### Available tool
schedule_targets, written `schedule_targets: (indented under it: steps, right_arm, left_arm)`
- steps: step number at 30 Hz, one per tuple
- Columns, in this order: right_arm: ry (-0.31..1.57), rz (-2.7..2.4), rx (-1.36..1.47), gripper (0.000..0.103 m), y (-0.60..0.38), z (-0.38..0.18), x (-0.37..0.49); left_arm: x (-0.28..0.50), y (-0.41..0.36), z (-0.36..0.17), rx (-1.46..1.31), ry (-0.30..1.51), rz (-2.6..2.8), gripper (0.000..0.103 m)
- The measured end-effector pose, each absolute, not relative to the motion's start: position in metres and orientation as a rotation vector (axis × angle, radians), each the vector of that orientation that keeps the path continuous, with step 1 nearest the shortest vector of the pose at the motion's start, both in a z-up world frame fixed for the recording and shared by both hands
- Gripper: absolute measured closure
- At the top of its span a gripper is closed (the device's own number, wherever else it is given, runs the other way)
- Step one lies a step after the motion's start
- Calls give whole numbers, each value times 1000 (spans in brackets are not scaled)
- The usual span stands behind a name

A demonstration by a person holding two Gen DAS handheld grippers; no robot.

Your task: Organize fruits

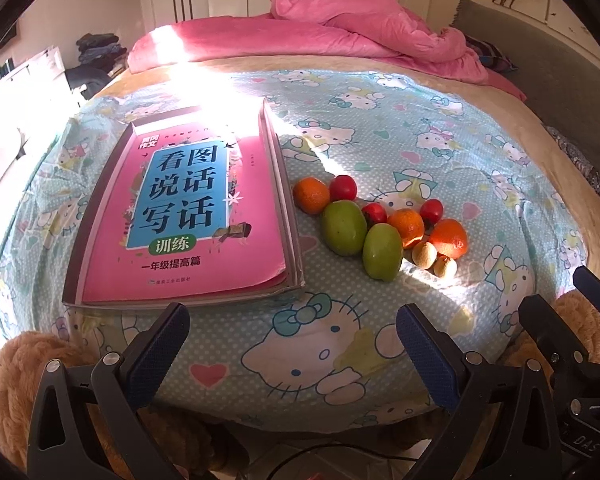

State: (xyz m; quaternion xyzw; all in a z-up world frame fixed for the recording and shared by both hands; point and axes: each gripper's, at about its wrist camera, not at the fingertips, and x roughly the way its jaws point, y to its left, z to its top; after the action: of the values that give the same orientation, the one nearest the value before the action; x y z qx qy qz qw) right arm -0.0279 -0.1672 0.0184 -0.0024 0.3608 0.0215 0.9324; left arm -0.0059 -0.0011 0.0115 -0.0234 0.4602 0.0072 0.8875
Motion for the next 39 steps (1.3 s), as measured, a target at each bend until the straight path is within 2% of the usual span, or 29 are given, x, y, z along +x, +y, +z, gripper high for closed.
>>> schedule_targets:
  steps: [39]
  right_arm:
    - [743,43,-11,0,-167,15,-30]
  left_arm:
    - [-5,-7,12,-54,954,0,0]
